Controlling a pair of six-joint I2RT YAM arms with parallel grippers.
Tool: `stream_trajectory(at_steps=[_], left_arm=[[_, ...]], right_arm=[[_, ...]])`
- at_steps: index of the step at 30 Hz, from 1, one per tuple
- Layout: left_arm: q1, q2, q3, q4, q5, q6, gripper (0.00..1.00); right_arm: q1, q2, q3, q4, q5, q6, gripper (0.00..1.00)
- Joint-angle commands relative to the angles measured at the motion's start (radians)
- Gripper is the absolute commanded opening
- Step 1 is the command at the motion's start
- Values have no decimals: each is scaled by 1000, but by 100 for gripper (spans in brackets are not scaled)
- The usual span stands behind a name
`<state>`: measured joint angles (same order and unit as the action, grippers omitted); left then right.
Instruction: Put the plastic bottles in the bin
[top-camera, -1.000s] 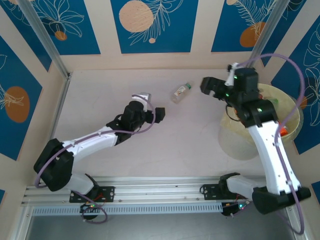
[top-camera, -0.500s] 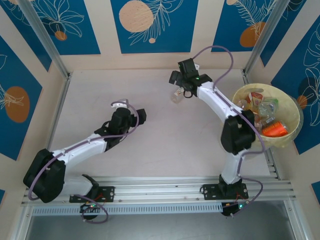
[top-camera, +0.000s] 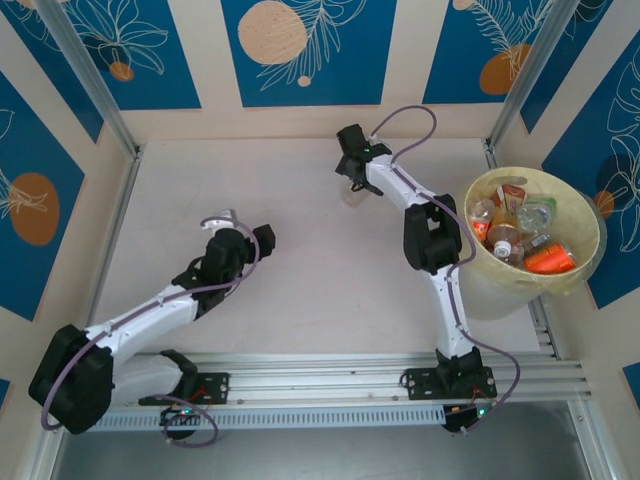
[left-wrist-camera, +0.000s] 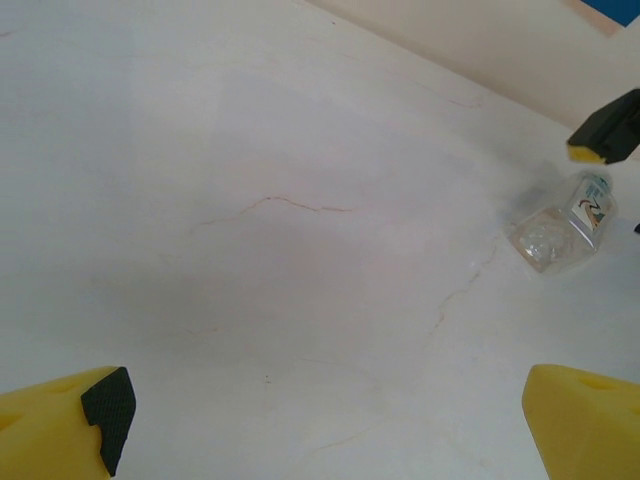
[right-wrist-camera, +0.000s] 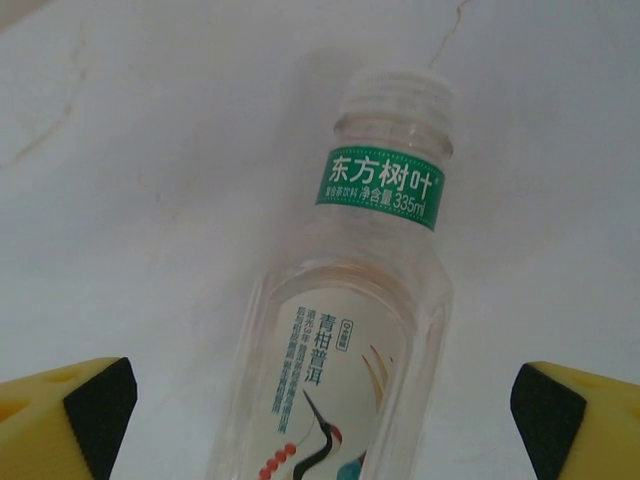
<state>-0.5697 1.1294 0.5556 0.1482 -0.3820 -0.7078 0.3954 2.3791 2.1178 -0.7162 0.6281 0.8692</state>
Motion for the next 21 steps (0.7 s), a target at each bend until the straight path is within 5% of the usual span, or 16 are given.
stream_trajectory(at_steps=[1,9,17,21], left_arm=[[18,-25,-22,2,-32,-24,100],[24,-17,-26,1,-21,-30,100],[27,-19,-30,-1,-17,-37,100],[29,-12,-29,11,-14,-37,100]], right_arm=[[3,69,79,-39,-2,40,96],[10,75,57,7,-18,28,80],[12,-187,-216,275,-73,-141,61],[10,-372,-330,366,-233,-262,54]])
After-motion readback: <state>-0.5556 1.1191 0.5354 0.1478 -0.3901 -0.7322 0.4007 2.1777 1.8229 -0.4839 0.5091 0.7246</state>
